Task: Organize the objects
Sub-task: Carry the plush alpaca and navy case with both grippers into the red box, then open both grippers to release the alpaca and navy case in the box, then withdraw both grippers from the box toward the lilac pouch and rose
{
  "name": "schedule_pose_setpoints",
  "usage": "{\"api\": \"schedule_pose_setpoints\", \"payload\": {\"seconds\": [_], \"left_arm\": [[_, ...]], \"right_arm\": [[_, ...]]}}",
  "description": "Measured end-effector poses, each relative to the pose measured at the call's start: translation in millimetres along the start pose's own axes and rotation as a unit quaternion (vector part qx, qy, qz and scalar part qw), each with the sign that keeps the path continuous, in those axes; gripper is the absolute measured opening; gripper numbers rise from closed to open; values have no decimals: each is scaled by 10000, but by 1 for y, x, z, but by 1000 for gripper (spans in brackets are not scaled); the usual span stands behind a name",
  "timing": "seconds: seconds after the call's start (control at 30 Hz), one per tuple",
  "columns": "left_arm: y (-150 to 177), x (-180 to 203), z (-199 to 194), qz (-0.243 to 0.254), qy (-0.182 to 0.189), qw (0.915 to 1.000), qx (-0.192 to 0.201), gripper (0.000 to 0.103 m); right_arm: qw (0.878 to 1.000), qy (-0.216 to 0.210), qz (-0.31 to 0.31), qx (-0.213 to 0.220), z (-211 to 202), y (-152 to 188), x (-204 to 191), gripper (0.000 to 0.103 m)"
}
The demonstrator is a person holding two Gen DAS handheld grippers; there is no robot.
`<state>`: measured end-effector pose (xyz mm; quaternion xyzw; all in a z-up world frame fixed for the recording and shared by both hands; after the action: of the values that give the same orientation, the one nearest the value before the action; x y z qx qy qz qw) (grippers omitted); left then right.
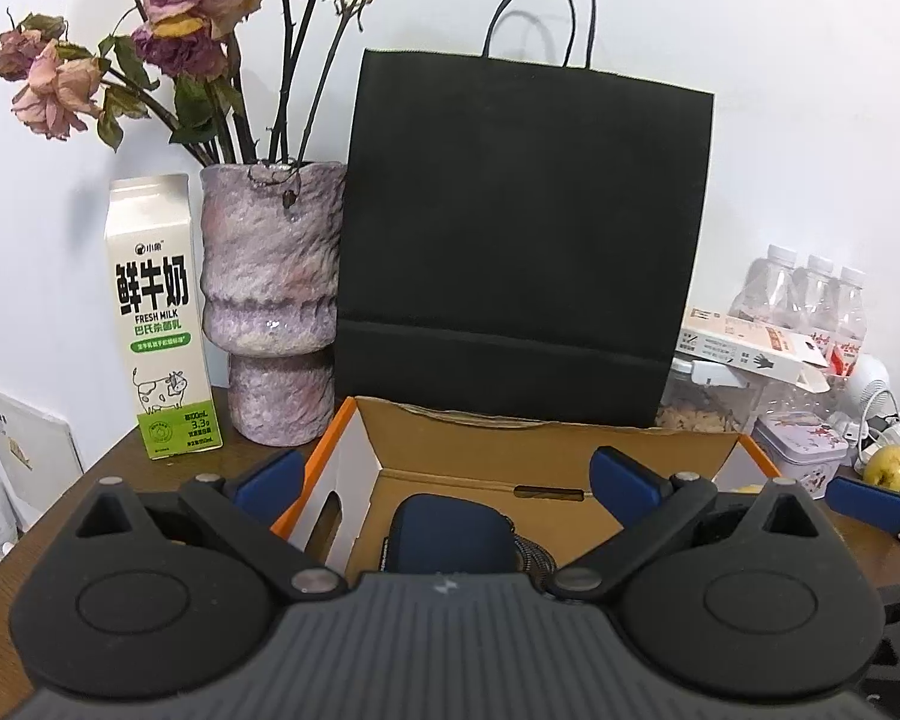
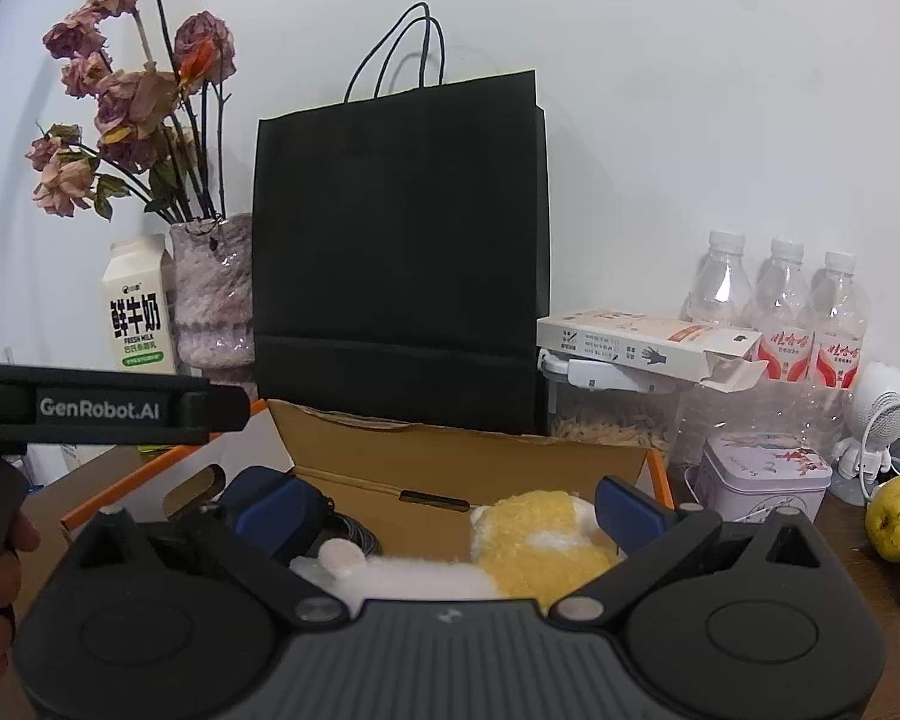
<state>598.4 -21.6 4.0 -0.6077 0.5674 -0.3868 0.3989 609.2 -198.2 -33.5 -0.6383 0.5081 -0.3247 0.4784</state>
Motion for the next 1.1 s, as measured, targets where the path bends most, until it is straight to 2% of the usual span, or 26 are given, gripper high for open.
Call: {"api": "schedule_pose_setpoints", "payload": {"seconds": [0.57,1.1], "left_arm": [[7,-7,-67,-15,131,9996,234,103],[49,-18,-126,47,182,9998,10,103]], "right_arm": [[9996,14,-267,34,-48,9,-21,103],[9998,-60,-196,-50,-113,42,-27,103]]}}
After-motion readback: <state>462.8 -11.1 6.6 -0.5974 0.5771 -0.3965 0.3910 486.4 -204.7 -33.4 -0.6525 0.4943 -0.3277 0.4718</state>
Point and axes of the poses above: each gripper's, at about its wrist camera, not at the fingertips, and z roughly the way its jaws point, x to its right, y to its underside, the point moved 8 cm from there along z, roughly the way its jaws point, and after that the axes turned 3 degrees about z, right-handed, at the moved point
